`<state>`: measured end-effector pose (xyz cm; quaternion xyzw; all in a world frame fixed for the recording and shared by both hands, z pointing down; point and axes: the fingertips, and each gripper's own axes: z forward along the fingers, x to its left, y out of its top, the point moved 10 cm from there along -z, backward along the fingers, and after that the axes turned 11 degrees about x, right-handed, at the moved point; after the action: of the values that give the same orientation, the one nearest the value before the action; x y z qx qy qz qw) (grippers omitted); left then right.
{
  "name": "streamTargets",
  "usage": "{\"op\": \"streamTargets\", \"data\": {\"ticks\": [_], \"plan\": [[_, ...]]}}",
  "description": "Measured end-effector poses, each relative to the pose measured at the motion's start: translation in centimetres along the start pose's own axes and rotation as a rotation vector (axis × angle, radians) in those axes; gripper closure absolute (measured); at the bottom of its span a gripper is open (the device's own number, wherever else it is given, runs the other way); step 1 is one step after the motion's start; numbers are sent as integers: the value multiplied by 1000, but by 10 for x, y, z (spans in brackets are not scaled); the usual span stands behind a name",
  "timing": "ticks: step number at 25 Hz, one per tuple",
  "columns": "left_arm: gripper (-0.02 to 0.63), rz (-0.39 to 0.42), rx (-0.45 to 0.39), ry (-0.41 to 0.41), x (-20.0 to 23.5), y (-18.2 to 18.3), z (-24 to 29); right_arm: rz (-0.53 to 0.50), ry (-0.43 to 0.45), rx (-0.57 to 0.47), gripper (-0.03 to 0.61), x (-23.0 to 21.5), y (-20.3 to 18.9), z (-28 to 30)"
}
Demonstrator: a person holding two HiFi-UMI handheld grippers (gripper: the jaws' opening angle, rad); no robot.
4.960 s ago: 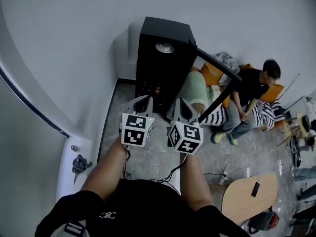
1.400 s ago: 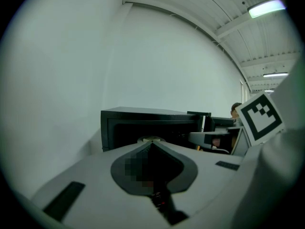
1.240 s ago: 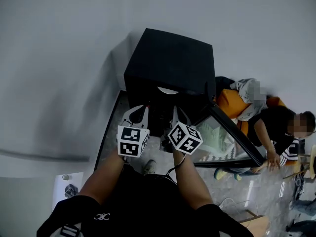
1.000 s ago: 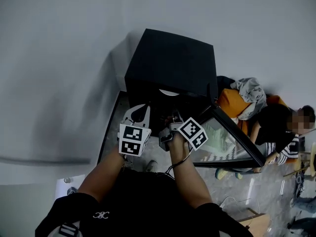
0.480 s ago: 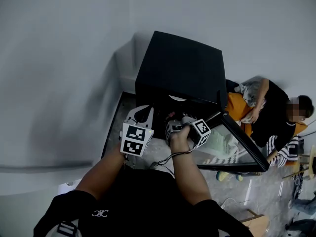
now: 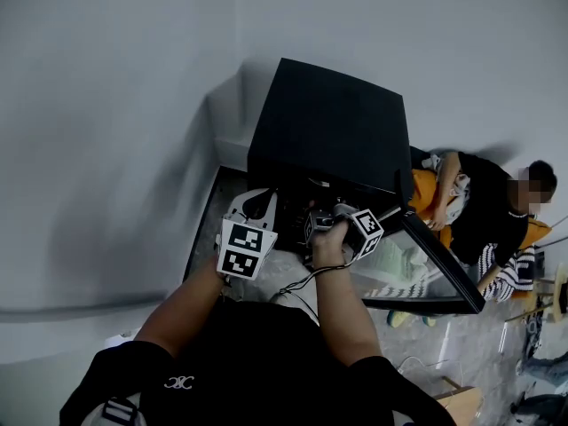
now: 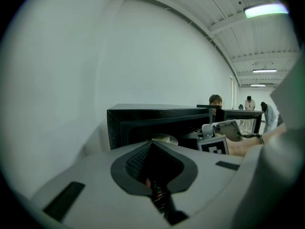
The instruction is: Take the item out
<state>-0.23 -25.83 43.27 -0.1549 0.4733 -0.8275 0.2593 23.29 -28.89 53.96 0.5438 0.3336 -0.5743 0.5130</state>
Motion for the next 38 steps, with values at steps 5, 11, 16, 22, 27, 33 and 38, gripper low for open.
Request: {"op": "streamTargets", "data": {"ticks": [5,11,16,22,27,33,38], "plan": [[614,4,6,-1,4,-1,6,65,7,2,396,-2,3,6],[614,-3,15,-2,7,-1,7,138,-43,-7,396,-10,3,6],[614,-13,21,-6,10,-4,9,153,-41,1,397,-9,1,6],[614,-14,24,-16,9,-4,12,148,-36,21,397,-3,0,11],[614,-17,21,-15,10,-3,12,162,-74,22,397,-4,0,14],[614,-24,26,-16,11,-4,13,202,-86,24,403,-5,2,14],[614,-21,24,-20,10,-3,13,180,-75,35,403,-2,1,15]]}}
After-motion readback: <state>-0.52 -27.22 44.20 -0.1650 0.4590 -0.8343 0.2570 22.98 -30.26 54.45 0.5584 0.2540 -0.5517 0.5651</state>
